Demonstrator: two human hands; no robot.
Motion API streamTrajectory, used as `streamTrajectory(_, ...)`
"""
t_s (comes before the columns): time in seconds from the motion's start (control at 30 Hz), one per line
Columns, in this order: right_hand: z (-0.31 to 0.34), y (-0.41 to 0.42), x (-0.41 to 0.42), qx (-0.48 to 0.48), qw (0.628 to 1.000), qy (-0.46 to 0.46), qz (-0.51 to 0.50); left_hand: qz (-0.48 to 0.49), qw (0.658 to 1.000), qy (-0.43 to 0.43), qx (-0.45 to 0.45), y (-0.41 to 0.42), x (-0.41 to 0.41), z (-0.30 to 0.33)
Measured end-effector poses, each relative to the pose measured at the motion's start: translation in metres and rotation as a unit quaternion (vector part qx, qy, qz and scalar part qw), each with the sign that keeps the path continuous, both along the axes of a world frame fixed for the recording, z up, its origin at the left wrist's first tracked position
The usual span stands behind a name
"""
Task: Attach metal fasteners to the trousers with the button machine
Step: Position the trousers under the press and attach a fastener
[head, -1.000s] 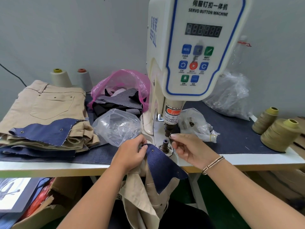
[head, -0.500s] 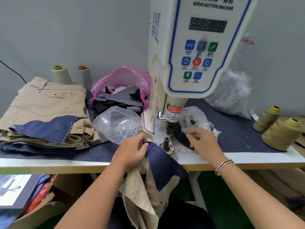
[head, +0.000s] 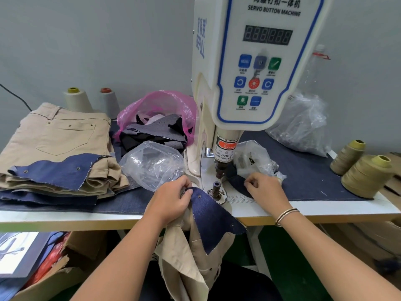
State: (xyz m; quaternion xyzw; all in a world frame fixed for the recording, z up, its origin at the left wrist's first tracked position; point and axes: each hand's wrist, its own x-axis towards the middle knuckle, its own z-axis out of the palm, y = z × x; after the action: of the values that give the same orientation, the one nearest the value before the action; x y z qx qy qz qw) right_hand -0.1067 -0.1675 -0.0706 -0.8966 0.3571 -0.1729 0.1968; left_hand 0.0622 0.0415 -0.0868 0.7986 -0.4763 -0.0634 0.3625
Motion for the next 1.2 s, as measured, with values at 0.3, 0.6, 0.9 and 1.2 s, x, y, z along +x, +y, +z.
streamTrajectory(0.3,0.000,0.000,-0.005,-0.184,0.977,0.088,0.059,0.002,1.000,-0.001,-0.001,0.000,0.000,0.000)
streamTrajectory(0.6,0.005,0.000,-0.003,-0.248,0.951,0.171,0.071,0.004,1.000,-0.006,-0.004,0.000,-0.001,0.000)
streamTrajectory(0.9,0.005,-0.005,-0.006,-0.097,0.991,0.069,0.062,0.001,1.000,-0.008,-0.003,0.000,0.000,0.000)
streamTrajectory(1.2,0.019,0.045,0.007,0.138,0.978,-0.131,0.081,0.001,1.000,-0.008,0.003,-0.001,0.000,0.000)
